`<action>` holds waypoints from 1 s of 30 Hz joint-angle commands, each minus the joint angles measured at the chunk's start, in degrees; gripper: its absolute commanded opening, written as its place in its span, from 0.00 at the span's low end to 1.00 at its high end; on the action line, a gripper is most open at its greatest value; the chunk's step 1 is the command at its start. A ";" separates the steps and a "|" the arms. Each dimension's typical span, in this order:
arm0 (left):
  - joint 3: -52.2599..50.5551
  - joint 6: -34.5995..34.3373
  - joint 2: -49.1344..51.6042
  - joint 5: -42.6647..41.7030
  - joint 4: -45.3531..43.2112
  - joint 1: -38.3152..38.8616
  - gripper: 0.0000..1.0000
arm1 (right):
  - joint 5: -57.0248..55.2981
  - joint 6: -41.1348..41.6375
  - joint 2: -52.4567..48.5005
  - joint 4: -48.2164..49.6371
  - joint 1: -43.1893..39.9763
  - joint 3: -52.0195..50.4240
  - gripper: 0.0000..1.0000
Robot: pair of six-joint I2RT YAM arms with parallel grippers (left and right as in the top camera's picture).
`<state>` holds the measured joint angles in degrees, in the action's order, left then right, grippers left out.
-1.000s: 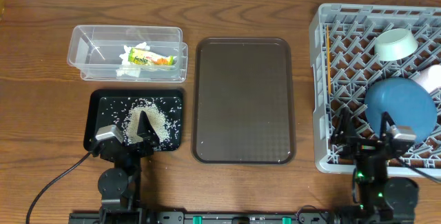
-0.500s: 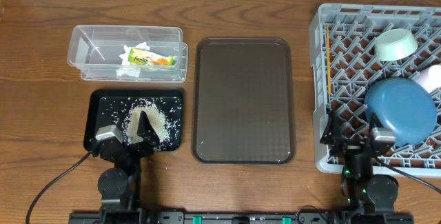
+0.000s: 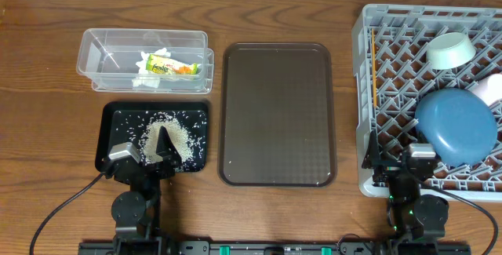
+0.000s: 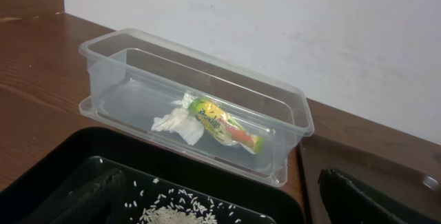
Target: Sort waste into correct bins and load items into the dishwasher rack
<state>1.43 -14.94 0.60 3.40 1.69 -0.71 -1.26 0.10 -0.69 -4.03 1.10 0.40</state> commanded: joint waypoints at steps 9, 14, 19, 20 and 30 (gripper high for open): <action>-1.20 0.74 -0.37 1.11 2.10 -0.24 0.91 | 0.85 -4.44 0.39 -0.31 0.31 -0.09 0.99; -1.20 0.74 -0.37 1.11 2.10 -0.24 0.91 | 0.81 -4.44 0.37 -0.28 0.31 -0.09 0.99; -1.20 0.74 -0.37 1.11 2.10 -0.24 0.91 | 0.83 -4.46 0.37 -0.28 0.31 -0.09 0.99; -1.20 0.74 -0.37 1.11 2.10 -0.24 0.91 | 0.83 -4.46 0.37 -0.28 0.31 -0.09 0.99; -1.20 0.74 -0.37 1.11 2.10 -0.24 0.91 | 0.83 -4.44 0.37 -0.28 0.31 -0.09 0.99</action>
<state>1.43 -14.94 0.60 3.40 1.69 -0.71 -0.86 -3.62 -0.69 -4.03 1.10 0.40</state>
